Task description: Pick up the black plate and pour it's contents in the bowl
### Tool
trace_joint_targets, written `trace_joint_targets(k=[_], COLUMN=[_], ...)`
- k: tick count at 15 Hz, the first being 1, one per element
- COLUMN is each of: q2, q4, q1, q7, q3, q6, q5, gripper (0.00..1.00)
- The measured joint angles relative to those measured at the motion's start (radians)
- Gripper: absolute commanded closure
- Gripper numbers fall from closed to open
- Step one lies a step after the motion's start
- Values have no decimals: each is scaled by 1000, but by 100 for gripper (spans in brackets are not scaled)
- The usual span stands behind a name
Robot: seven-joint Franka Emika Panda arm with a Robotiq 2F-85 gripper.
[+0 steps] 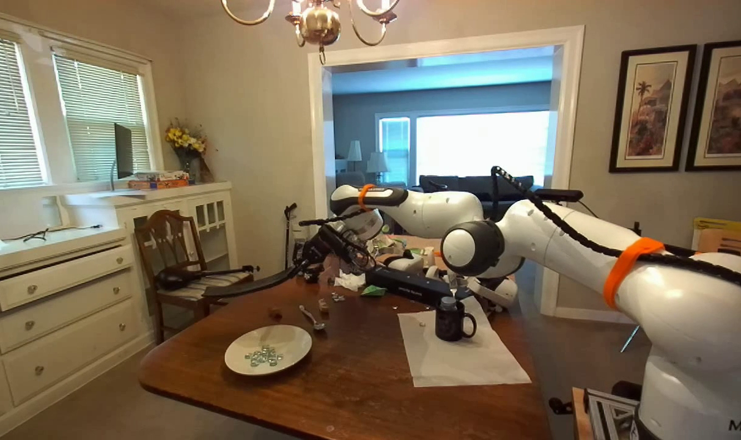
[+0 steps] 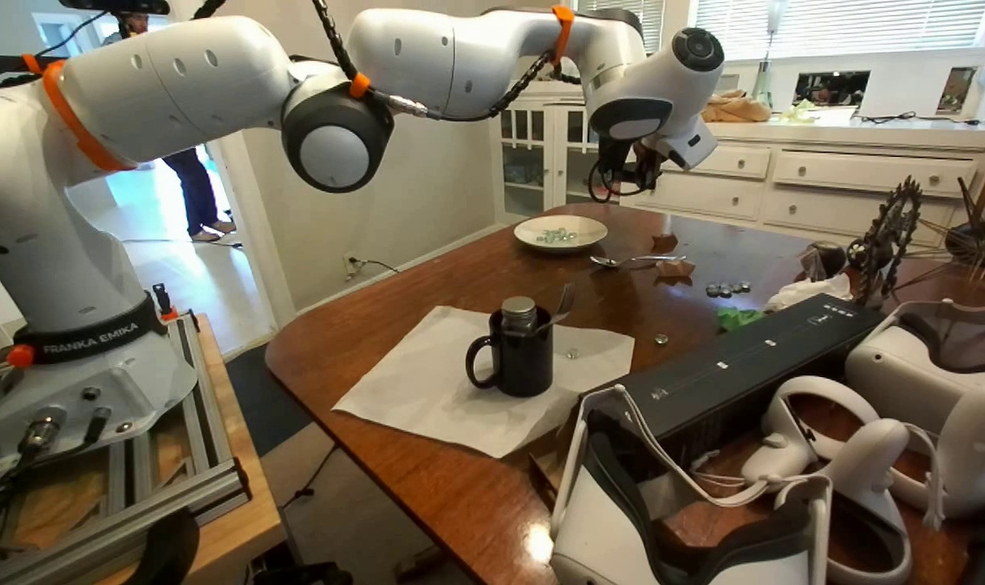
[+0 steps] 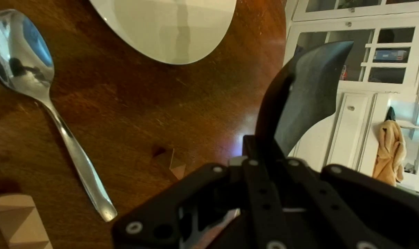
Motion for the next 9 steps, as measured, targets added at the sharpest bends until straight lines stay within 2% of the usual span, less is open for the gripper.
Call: trace_joint_targets(k=[9], q2=[78], q4=[2], q1=[12], q7=[0], q3=[-22], q6=[155], q5=[-38], gripper=[98])
